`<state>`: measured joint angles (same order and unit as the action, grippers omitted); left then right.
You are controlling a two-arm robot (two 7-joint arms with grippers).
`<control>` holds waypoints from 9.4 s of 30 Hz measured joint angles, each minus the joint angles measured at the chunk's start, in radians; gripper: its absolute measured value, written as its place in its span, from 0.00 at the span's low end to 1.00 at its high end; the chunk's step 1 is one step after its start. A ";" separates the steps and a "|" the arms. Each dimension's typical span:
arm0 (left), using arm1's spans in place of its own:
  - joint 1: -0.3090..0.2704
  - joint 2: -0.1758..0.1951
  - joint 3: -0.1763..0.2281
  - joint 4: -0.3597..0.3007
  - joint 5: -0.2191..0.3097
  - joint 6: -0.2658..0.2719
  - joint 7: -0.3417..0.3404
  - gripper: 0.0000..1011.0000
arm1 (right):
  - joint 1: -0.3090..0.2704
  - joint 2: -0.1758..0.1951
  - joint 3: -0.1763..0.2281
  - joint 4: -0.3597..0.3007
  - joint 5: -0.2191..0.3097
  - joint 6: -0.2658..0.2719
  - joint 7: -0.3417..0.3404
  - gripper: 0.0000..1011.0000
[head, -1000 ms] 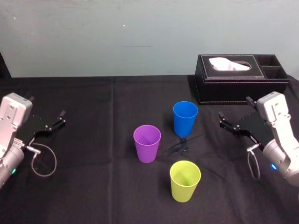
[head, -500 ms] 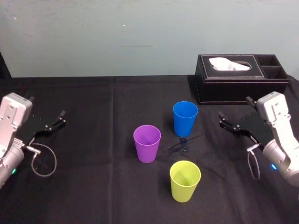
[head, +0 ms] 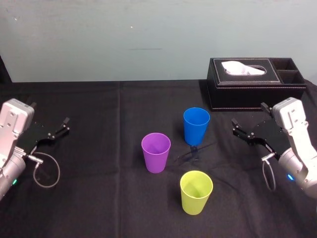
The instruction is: Stack the three plastic cups sequentially using one hand.
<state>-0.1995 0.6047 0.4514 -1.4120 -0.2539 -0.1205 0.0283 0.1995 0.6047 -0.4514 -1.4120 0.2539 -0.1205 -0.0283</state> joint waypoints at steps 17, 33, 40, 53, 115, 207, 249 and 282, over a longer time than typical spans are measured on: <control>0.000 0.000 0.000 0.000 0.000 0.000 0.000 1.00 | -0.087 0.059 0.065 -0.144 0.034 0.025 0.081 0.99; 0.000 0.000 0.000 0.000 0.000 0.000 0.000 1.00 | -0.250 0.191 0.173 -0.303 0.135 -0.049 0.255 0.99; 0.000 0.000 0.000 0.000 0.000 0.000 0.000 1.00 | -0.315 0.244 0.211 -0.338 0.192 -0.086 0.357 0.99; 0.000 0.000 0.000 0.000 0.000 0.000 0.000 1.00 | -0.399 0.301 0.232 -0.334 0.218 -0.149 0.518 0.99; 0.000 0.000 0.000 0.000 0.000 0.000 0.000 1.00 | -0.339 0.159 0.154 -0.280 0.204 -0.037 0.699 0.99; 0.000 0.000 0.000 0.000 0.000 0.000 0.000 1.00 | -0.209 0.061 0.047 -0.183 0.155 0.010 0.664 0.75; 0.000 0.000 0.000 0.000 0.000 0.000 0.000 1.00 | -0.237 0.110 0.142 -0.343 0.182 0.118 0.581 0.73; 0.000 0.000 0.000 0.000 0.000 0.000 0.000 1.00 | 0.064 -0.037 -0.010 -0.276 0.121 0.241 0.565 0.73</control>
<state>-0.1995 0.6047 0.4514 -1.4120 -0.2539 -0.1205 0.0283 0.2632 0.5680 -0.4617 -1.6883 0.3752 0.1207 0.5365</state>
